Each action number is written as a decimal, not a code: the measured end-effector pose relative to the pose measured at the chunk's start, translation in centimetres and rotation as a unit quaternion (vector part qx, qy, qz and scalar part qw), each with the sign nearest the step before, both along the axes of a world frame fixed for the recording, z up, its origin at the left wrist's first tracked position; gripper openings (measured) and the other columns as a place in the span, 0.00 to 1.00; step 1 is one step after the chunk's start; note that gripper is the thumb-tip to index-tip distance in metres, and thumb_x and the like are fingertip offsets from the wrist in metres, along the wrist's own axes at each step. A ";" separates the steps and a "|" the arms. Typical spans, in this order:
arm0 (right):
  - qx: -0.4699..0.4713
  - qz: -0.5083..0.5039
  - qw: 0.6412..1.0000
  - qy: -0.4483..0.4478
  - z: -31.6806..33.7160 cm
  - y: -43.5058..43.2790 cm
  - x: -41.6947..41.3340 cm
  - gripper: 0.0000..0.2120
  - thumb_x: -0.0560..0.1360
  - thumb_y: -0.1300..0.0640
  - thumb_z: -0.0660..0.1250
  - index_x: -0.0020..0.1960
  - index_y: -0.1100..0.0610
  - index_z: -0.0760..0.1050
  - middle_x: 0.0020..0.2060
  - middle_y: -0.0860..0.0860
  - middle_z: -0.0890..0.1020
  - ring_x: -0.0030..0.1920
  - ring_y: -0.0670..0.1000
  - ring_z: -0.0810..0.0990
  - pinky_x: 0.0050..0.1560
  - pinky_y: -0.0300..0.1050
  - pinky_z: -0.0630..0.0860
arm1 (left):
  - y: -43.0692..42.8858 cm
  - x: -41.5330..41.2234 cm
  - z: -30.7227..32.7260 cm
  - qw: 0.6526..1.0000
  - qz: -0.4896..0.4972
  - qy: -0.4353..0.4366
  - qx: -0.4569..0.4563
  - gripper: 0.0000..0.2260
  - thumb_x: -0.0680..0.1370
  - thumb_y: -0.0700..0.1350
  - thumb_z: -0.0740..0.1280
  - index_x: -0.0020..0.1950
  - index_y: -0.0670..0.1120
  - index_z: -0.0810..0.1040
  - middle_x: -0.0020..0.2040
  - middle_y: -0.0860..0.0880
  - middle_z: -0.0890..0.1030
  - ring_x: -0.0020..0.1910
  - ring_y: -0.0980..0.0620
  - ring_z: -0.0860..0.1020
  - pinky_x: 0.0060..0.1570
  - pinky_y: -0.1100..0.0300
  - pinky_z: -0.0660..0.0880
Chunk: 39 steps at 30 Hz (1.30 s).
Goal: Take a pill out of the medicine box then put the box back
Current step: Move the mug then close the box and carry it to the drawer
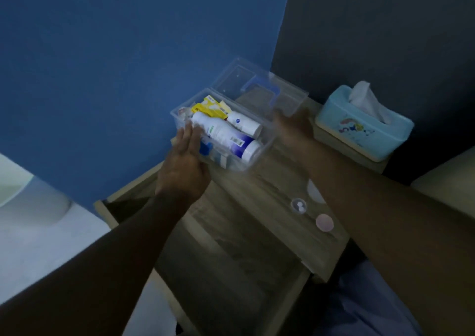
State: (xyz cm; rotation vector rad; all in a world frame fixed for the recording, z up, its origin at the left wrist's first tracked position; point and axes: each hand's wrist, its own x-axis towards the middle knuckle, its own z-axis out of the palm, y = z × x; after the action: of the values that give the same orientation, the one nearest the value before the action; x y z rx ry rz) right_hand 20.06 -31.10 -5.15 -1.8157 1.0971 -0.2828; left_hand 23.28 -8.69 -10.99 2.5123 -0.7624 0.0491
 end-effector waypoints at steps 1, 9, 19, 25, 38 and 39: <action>0.033 -0.031 0.999 0.006 -0.3 -0.6 0.8 0.36 0.80 0.45 0.60 0.80 0.62 0.53 0.75 0.60 0.67 0.71 0.61 0.71 0.68 0.54 0.72 | 0.0 0.7 -0.1 1.000 -0.013 -0.011 0.014 0.36 0.74 0.38 0.63 0.80 0.43 0.50 0.81 0.45 0.49 0.80 0.45 0.48 0.76 0.48 0.56; 0.205 -0.128 0.942 -0.233 -0.2 -2.4 3.2 0.27 0.83 0.41 0.53 0.73 0.57 0.70 0.70 0.56 0.76 0.66 0.57 0.77 0.67 0.50 0.73 | 0.3 1.8 -0.2 0.999 -0.034 -0.018 0.035 0.34 0.76 0.39 0.62 0.80 0.43 0.51 0.81 0.45 0.50 0.80 0.46 0.49 0.77 0.49 0.56; -0.103 0.057 0.980 -0.162 1.4 4.1 -2.0 0.31 0.71 0.36 0.68 0.67 0.52 0.72 0.63 0.50 0.75 0.58 0.48 0.77 0.46 0.37 0.72 | 1.3 2.1 4.4 0.994 0.047 0.104 -0.002 0.27 0.75 0.45 0.64 0.74 0.49 0.67 0.71 0.41 0.72 0.67 0.37 0.72 0.64 0.48 0.71; -0.313 0.227 0.915 -0.113 -1.3 6.1 -4.5 0.24 0.78 0.46 0.66 0.71 0.54 0.70 0.69 0.52 0.72 0.68 0.49 0.72 0.60 0.42 0.75 | 2.8 1.9 5.4 0.994 0.081 0.051 -0.044 0.29 0.74 0.41 0.62 0.75 0.48 0.64 0.72 0.43 0.71 0.69 0.41 0.72 0.65 0.49 0.70; -0.501 0.288 0.812 -0.078 -4.5 6.5 -5.4 0.21 0.84 0.51 0.58 0.71 0.62 0.71 0.70 0.59 0.76 0.73 0.56 0.71 0.73 0.58 0.69 | 0.5 3.4 4.7 0.995 -0.012 0.039 0.094 0.39 0.76 0.36 0.63 0.80 0.47 0.44 0.81 0.52 0.43 0.80 0.52 0.49 0.76 0.56 0.55; -0.505 0.292 0.809 -0.072 -4.4 6.5 -5.4 0.22 0.84 0.50 0.57 0.71 0.62 0.71 0.70 0.59 0.75 0.73 0.56 0.71 0.72 0.58 0.69 | 0.5 3.5 4.8 0.994 -0.013 0.036 0.100 0.39 0.76 0.35 0.63 0.80 0.47 0.44 0.81 0.52 0.43 0.80 0.52 0.49 0.76 0.56 0.55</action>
State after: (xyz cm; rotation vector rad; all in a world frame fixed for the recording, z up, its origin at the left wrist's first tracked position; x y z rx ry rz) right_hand 14.68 -24.60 -9.57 -2.8965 0.1598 -0.7020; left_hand 26.75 -8.23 -6.22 2.6759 -0.8054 -0.1316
